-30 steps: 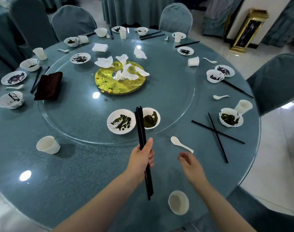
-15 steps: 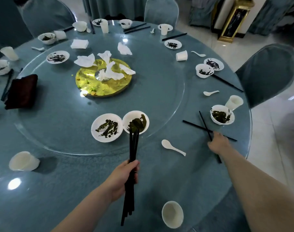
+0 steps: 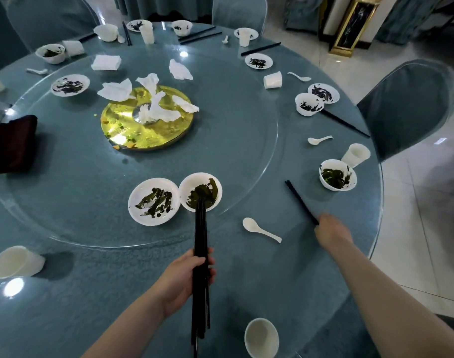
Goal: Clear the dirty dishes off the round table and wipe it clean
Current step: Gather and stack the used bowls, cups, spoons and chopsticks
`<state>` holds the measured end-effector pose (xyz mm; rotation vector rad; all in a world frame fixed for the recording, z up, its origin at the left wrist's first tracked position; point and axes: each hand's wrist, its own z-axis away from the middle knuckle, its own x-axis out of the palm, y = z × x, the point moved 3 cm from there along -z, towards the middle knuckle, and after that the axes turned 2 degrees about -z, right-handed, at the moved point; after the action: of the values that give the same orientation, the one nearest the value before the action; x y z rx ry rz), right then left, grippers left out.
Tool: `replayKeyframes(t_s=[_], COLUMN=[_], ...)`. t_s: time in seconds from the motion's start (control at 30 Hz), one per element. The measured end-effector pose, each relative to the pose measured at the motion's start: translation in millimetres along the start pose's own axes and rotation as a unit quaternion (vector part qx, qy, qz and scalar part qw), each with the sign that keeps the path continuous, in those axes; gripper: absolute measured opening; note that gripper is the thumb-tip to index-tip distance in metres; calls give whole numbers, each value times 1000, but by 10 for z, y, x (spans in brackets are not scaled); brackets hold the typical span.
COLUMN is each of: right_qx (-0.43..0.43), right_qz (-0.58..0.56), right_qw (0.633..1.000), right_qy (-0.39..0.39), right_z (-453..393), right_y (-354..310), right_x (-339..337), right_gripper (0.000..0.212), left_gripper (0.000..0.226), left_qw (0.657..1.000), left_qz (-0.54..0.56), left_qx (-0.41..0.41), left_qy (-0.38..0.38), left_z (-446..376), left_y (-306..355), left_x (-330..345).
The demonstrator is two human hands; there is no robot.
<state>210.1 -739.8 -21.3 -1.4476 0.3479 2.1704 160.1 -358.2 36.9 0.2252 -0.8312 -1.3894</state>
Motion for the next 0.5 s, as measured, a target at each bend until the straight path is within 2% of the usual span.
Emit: replayKeyframes(t_s=[0.13, 0.27, 0.37, 0.5], right_qx=[-16, -34, -77, -143], right_qz=[-9, -77, -164, -261], right_qw=[1000, 996, 983, 954], right_qy=[-21, -2, 24, -28], right_z=[208, 469, 832, 1484], right_y=[14, -105, -402, -934], right_x=[79, -23, -180, -284], right_gripper=[17, 15, 17, 6], left_gripper=[29, 32, 34, 37], left_qw=[1000, 1000, 999, 998], left_qz=[-9, 18, 42, 62], left_qx=[3, 10, 17, 30], left_qy=[6, 2, -6, -10], left_z=[16, 47, 103, 169], left_y=[14, 27, 33, 16], left_x=[-2, -7, 13, 24])
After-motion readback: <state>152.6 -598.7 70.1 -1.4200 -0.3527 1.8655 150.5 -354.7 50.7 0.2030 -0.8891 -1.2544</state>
